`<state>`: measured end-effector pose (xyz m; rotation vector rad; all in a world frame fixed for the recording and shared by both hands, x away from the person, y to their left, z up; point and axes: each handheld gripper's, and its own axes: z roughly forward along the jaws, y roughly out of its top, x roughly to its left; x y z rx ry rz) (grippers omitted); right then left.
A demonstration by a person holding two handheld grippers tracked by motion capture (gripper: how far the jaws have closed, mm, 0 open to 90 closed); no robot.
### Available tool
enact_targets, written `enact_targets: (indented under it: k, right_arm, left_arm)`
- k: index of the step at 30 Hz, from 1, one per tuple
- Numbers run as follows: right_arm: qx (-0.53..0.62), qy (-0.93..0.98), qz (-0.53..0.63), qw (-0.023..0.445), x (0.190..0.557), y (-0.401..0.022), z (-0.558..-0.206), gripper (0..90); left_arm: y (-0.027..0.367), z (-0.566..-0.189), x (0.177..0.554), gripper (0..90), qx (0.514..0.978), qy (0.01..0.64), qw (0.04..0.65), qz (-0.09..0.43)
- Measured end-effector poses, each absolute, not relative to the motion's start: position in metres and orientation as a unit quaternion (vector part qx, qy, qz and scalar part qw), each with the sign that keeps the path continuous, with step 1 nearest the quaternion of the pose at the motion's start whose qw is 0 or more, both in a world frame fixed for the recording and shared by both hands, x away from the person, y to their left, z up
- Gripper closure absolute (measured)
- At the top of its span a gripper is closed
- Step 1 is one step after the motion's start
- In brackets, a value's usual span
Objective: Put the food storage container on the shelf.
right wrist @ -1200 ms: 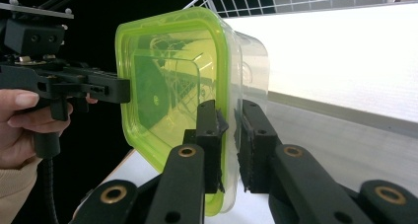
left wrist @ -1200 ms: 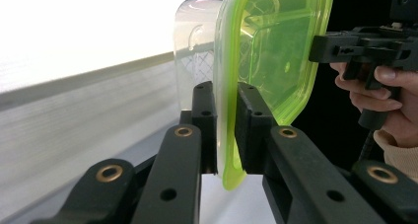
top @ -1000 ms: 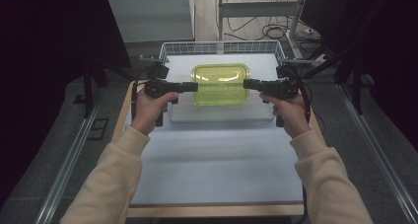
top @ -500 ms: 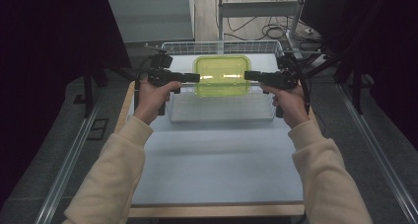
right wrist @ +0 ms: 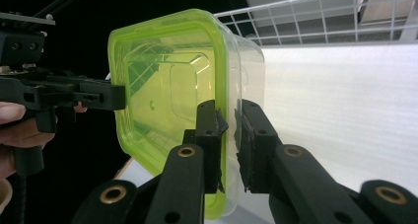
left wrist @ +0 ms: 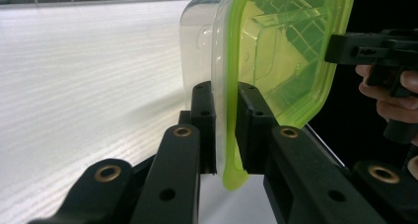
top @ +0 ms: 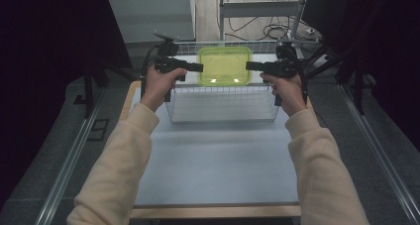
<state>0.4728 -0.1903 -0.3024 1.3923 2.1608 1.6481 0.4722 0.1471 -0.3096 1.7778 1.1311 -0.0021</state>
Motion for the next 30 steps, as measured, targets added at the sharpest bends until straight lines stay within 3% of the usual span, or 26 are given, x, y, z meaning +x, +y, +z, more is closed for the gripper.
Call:
enact_targets:
  k: [10,15,21,25,27,28,29,30]
  right_arm:
    - [0.484,0.698,0.527,0.030,0.495,-0.189,-0.312,78.6]
    - [0.490,0.704,0.511,0.053,0.505,-0.186,-0.317,70.2]
    - [0.497,0.692,0.521,0.056,0.511,-0.186,-0.323,68.5]
    - [0.497,0.692,0.520,0.060,0.512,-0.186,-0.324,64.0]
    - [0.500,0.689,0.520,0.065,0.511,-0.186,-0.324,60.6]
    - [0.501,0.689,0.519,0.070,0.511,-0.186,-0.324,58.1]
    - [0.503,0.689,0.515,0.080,0.508,-0.186,-0.324,51.3]
    - [0.503,0.689,0.515,0.080,0.508,-0.186,-0.324,51.3]
  left_arm:
    - [0.145,-0.316,0.490,79.7,0.716,0.487,0.500,-0.018]
    - [0.141,-0.318,0.499,72.6,0.709,0.502,0.495,-0.014]
    - [0.141,-0.324,0.506,68.0,0.696,0.511,0.503,-0.013]
    - [0.138,-0.328,0.509,57.8,0.704,0.504,0.500,-0.001]
    - [0.136,-0.330,0.510,38.3,0.702,0.502,0.505,0.009]
    - [0.135,-0.330,0.511,38.3,0.700,0.504,0.507,0.010]
    - [0.136,-0.330,0.511,28.6,0.698,0.502,0.510,0.008]
    - [0.136,-0.329,0.511,28.6,0.698,0.501,0.512,0.009]
